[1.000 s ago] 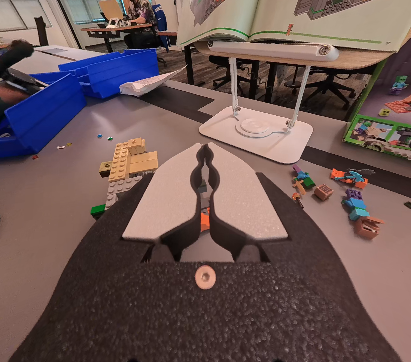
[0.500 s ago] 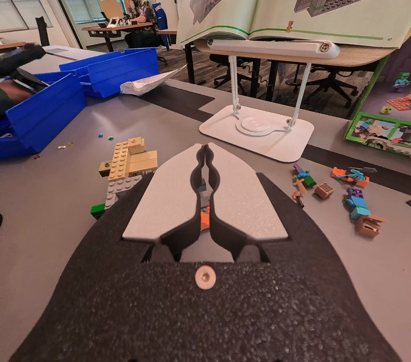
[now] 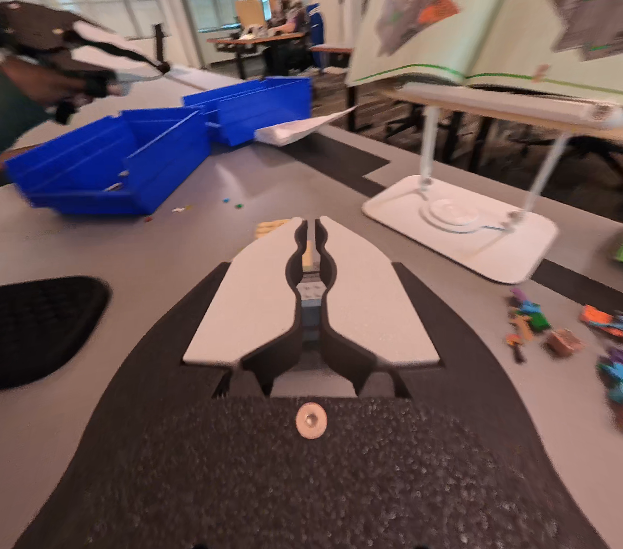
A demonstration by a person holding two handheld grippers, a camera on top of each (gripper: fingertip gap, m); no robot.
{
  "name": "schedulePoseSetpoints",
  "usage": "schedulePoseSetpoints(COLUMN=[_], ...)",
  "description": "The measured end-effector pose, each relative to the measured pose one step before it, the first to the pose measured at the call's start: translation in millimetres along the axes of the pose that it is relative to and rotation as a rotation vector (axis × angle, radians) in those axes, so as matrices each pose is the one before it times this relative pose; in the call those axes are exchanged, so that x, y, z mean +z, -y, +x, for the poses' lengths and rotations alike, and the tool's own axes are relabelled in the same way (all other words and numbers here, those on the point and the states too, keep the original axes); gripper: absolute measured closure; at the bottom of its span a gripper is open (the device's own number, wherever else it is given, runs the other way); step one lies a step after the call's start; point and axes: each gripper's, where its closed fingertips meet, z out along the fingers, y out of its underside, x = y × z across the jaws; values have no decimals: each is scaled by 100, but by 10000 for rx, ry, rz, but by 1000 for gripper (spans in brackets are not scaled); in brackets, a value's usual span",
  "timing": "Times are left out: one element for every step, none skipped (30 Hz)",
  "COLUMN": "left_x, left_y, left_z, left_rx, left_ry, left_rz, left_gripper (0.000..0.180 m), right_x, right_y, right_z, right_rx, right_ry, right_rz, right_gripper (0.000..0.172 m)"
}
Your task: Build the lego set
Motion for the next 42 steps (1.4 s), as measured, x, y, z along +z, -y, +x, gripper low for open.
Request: schedulePoseSetpoints(left_x=[-74,119,286,391,502,614,641,649,618,579,504,425,361,331,271,227,211,157,154,147,117,127,110,45,-5,-13,-24,-90,-137,-124,-123,-101,-54,8,78,126,158,171,99,81,110,123], left_y=[1698,1629,1584,1634,1496,1264,1148,1110,1023,923,915,891,746,553,468,419,245,200,158,85,113,44,-86,14,96,92,77,207,343,340,382,380,308,233,223,183,53,-59,-5,-8,-137,-215], left_z=[2303,2294,2323,2317,2196,1983,1826,1706,1576,1399,1222,1045,856,750,592,483,410,234,291,278,226,218,212,161,216,303,247,208,268,368,473,367,242,350,404,264,255,138,14,34,73,32], left_rx=[404,374,274,168,173,236,249,200,164,182,204,214,265,326,267,195,109,67,74,68,95,75,12,-134,-300,-407,-536,-661,-810,-911,-887,-775,-602,-439,-326,-213,-125,-42,30,32,35,69], left_ry=[-362,-369,-429,-466,-425,-334,-299,-292,-282,-239,-171,-102,-45,-68,-44,-57,-84,-24,-100,-99,-44,-40,-76,-83,-169,-289,-316,-328,-423,-518,-599,-500,-365,-391,-368,-235,-199,-112,-7,-16,-36,-14], left_rz=[455,418,409,472,430,332,317,337,322,292,295,295,197,99,69,93,-1,7,1,-40,-1,-45,-80,55,136,140,136,278,387,376,410,411,346,276,240,194,99,-1,11,3,-74,-116], left_gripper=[169,169,169,169,169,169,169,169,169,169,169,170,169,169,169,169,169,169,169,169,169,170,170,170,169,169,169,168,166,163,161,159,158,159,159,159,161,162,163,164,165,166], right_x=[241,317,318,299,309,301,254,169,70,-7,-55,-82,-81,-76,-87,-80,-103,-84,-45,-34,-39,-41,-25,-51,-78,-107,-111,-133,-188,-218,-218,-198,-173,-126,-67,-34,-28,-33,-48,-87,-111,-104], right_y=[-11,-37,106,293,332,283,217,180,144,122,5,-145,-330,-404,-385,-331,-221,-288,-350,-217,-128,-116,-221,-168,-151,-162,-207,-103,-1,13,41,109,61,104,99,-11,19,55,-46,-21,-86,-186], right_z=[-1302,-1263,-1276,-1362,-1365,-1215,-860,-504,-228,-60,-18,49,90,46,-61,-167,-161,-53,-67,-141,-123,-130,-227,50,-56,-79,35,-114,-332,-290,-359,-417,-327,-416,-330,-226,-273,-161,-107,16,-54,-16], right_rx=[5,-13,-42,66,197,291,311,249,242,307,370,345,235,156,157,186,210,148,71,83,123,98,4,-58,-194,-211,-243,-370,-521,-547,-614,-635,-488,-358,-214,-143,-128,-101,-97,-68,3,18], right_ry=[617,538,491,561,612,602,431,261,126,79,91,45,-9,-13,35,119,133,51,45,90,91,109,165,-64,-5,28,-47,27,128,53,75,81,30,133,115,84,123,51,14,-40,35,34], right_rz=[-296,-338,-244,-113,-106,-124,-143,-107,-58,-20,-31,-69,-123,-110,-38,19,84,17,-41,40,83,62,-26,-13,1,-2,-13,79,153,124,112,167,110,132,122,46,90,106,39,63,8,-58], right_gripper=[166,165,163,162,159,155,150,146,144,142,141,139,138,137,137,138,141,144,146,147,150,155,162,163,163,163,164,164,164,164,164,164,164,164,164,164,164,164,164,164,164,164])
